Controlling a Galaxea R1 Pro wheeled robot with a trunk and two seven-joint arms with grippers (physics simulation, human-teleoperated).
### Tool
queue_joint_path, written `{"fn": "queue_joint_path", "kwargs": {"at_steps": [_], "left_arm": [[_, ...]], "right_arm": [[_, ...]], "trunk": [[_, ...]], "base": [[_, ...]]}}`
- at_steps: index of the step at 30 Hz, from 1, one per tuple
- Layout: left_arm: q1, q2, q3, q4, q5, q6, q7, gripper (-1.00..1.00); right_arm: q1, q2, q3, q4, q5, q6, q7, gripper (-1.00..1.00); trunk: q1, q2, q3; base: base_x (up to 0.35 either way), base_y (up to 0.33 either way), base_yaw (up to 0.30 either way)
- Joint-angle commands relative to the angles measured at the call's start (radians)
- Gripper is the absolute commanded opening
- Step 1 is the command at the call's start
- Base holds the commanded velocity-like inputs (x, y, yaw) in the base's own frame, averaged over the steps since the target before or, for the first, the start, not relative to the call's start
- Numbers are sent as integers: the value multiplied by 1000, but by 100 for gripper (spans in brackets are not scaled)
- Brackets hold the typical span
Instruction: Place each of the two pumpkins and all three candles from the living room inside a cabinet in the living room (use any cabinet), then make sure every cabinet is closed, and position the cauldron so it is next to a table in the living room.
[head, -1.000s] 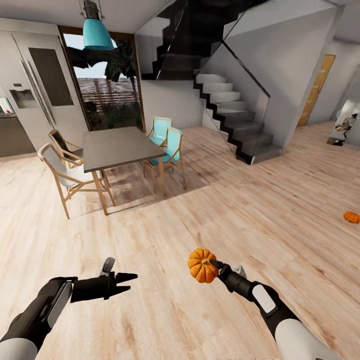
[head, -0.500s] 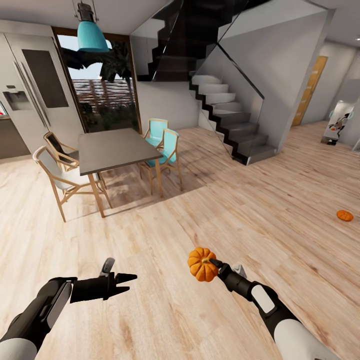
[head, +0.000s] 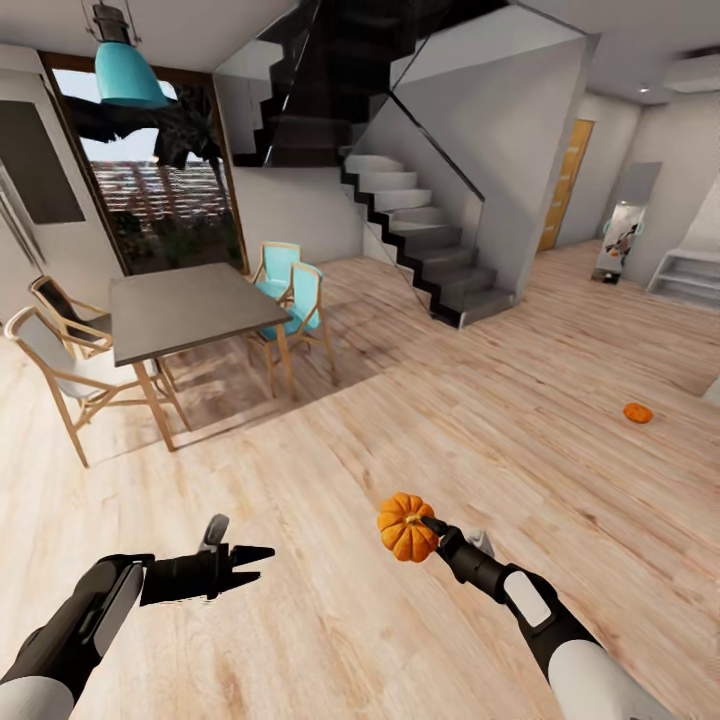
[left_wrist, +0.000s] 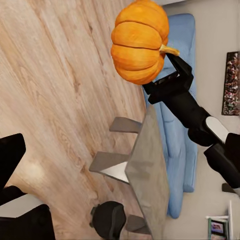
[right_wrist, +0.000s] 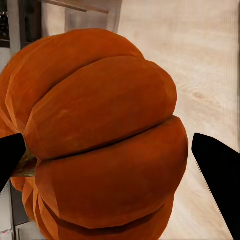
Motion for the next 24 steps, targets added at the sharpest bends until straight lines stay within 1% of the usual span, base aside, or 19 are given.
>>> {"fn": "queue_joint_path", "kwargs": {"at_steps": [1, 6, 7, 8, 24], "left_arm": [[0, 0, 2, 0, -1, 5, 0, 100], [0, 0, 2, 1, -3, 6, 8, 100], [0, 0, 2, 1, -3, 5, 9, 100], [0, -1, 2, 1, -3, 5, 9, 100], [0, -1, 2, 1, -3, 4, 8, 100]], "right_arm": [[-1, 0, -5, 0, -11, 9, 2, -100], [-1, 0, -5, 0, -10, 9, 2, -100], [0, 0, -5, 0, -11, -17, 1, -100], [0, 0, -5, 0, -12, -21, 1, -100], [1, 2, -5, 0, -12, -23, 0, -100]], "trunk": [[0, -1, -1], [0, -1, 0], [0, -1, 0], [0, -1, 0], [0, -1, 7]], "base": [[235, 0, -112], [326, 0, -21], [347, 0, 0], [347, 0, -114], [347, 0, -283]]}}
